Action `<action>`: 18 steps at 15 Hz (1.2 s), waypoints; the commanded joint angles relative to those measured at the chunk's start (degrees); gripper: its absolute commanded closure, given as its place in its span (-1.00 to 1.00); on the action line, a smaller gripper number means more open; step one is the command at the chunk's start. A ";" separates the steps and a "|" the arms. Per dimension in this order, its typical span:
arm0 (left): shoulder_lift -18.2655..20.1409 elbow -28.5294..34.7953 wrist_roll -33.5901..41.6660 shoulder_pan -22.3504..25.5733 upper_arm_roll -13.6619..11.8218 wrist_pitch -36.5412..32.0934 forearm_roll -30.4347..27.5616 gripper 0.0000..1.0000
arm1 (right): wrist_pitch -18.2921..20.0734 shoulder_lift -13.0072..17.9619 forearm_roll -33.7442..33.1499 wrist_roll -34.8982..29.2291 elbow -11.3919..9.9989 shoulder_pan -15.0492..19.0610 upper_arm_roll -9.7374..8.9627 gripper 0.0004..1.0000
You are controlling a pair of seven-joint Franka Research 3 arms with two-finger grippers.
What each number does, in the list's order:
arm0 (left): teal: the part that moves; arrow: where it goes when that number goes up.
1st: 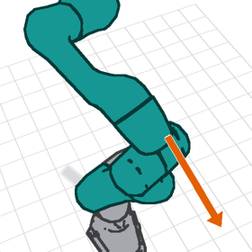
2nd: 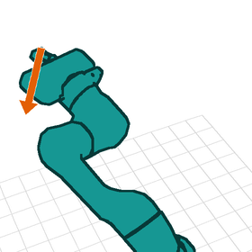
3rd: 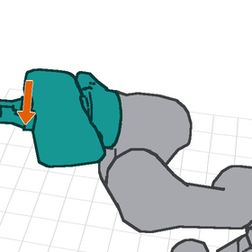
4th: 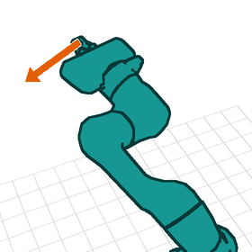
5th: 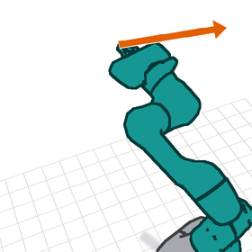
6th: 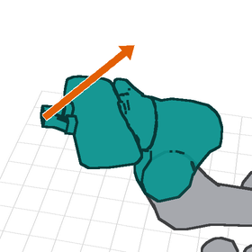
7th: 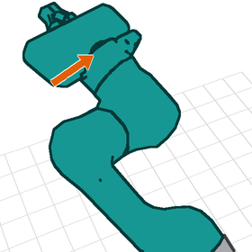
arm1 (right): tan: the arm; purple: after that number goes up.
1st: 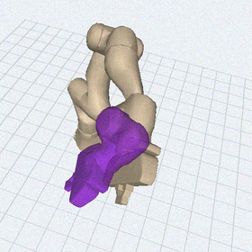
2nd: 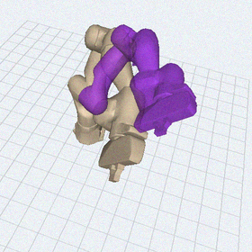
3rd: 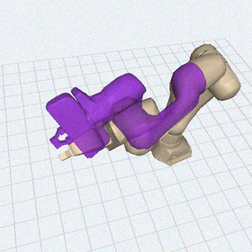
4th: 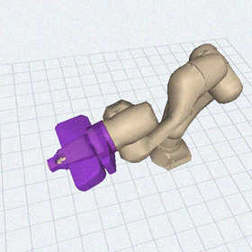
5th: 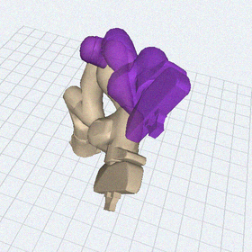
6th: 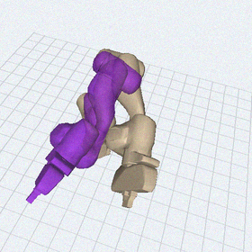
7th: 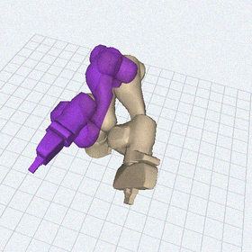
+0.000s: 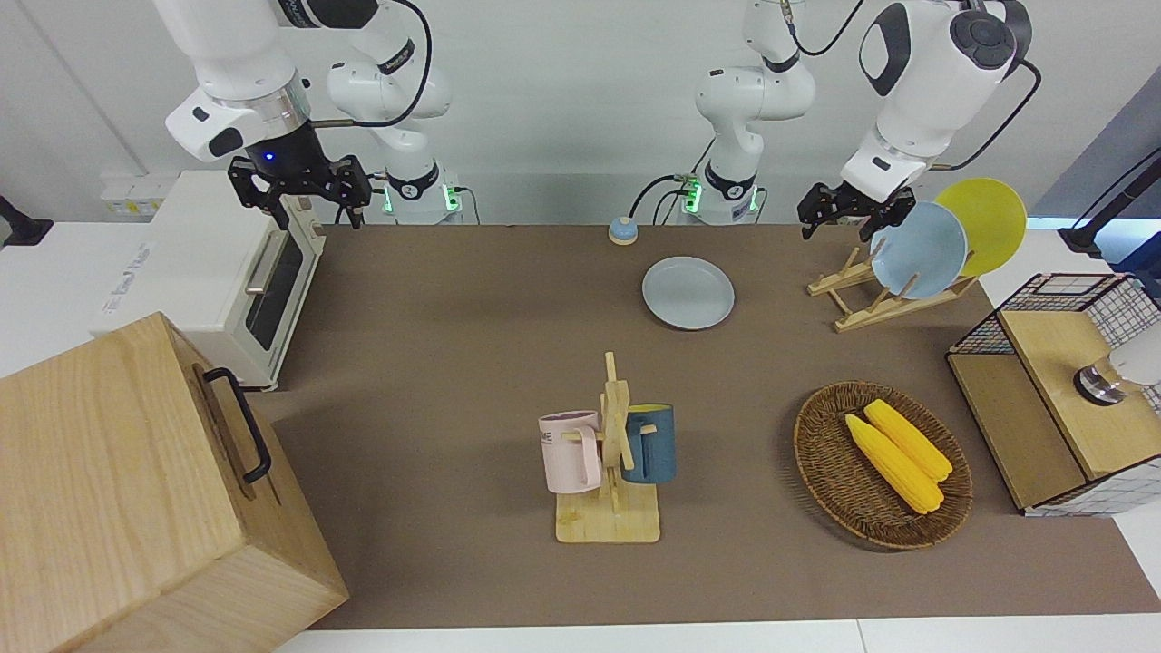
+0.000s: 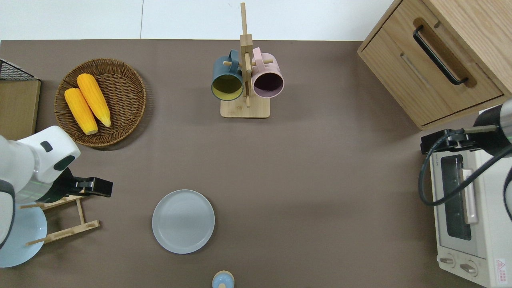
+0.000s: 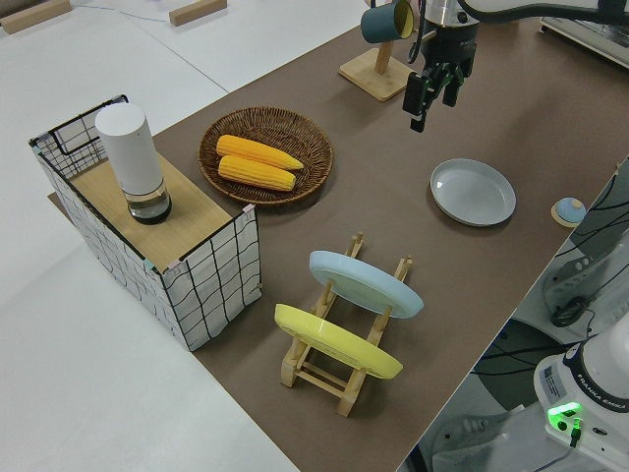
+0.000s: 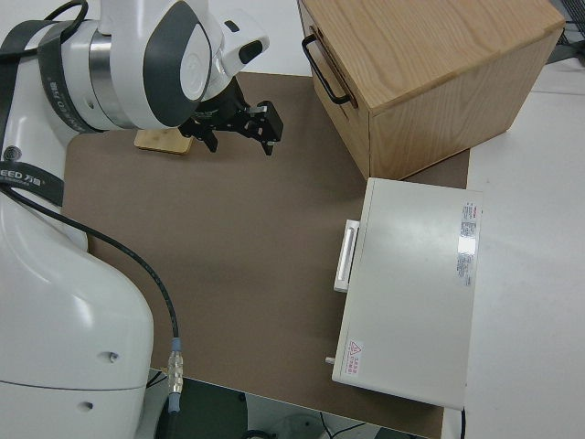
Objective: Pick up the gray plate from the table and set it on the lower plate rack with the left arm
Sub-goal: 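Move the left gripper toward the edge of the gray plate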
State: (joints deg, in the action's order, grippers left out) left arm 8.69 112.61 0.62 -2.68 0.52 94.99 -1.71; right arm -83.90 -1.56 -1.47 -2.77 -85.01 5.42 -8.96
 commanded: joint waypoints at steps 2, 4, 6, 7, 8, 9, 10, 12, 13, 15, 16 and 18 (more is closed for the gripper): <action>7.03 12.00 -0.97 -0.66 -0.34 7.65 -4.26 -1.00 | 0.05 -0.02 0.15 -0.22 0.37 -0.41 0.34 -0.97; 10.01 18.14 -0.88 -0.83 -0.34 12.21 -4.88 -1.00 | 0.05 -0.02 0.15 -0.22 0.37 -0.41 0.34 -0.97; 12.48 23.69 -0.97 -0.92 -0.16 16.43 -4.97 -0.99 | 0.05 -0.02 0.15 -0.22 0.37 -0.41 0.34 -0.97; 13.27 25.63 -0.97 -1.35 -0.16 18.11 -5.40 -1.00 | 0.14 -0.02 0.15 -0.22 0.37 -0.41 0.34 -0.97; 13.45 27.04 -0.97 -1.88 -0.16 19.60 -5.75 -1.00 | 0.05 -0.02 0.15 -0.22 0.37 -0.41 0.34 -0.97; 13.46 28.10 -0.97 -1.97 -0.16 21.01 -5.76 -0.99 | 0.14 -0.02 0.15 -0.22 0.37 -0.41 0.34 -0.97; 13.46 29.41 -0.97 -2.06 -0.08 22.85 -5.93 -0.99 | 0.05 -0.02 0.15 -0.22 0.37 -0.41 0.34 -0.97; 13.46 32.40 -1.14 -3.55 0.01 26.46 -6.11 -0.99 | 0.05 -0.02 0.15 -0.22 0.37 -0.41 0.34 -0.97; 13.37 33.46 -1.23 -3.73 0.10 27.95 -6.11 -0.99 | 0.05 -0.02 0.15 -0.22 0.37 -0.41 0.34 -0.97; 12.67 35.39 -1.32 -4.26 1.06 31.12 -6.11 -1.00 | 0.05 -0.02 0.15 -0.22 0.37 -0.41 0.34 -0.97; 11.88 35.66 -1.41 -4.26 1.41 32.26 -6.11 -0.99 | 0.05 -0.02 0.15 -0.22 0.37 -0.41 0.34 -0.97; 10.82 35.93 -2.37 -4.70 2.11 33.06 -6.11 -0.99 | 0.05 -0.02 0.15 -0.22 0.37 -0.41 0.34 -0.97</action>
State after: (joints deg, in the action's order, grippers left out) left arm 19.91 146.64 0.06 -5.98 2.04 125.08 -7.38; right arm -83.90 -1.56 -1.47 -2.77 -85.01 5.42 -8.96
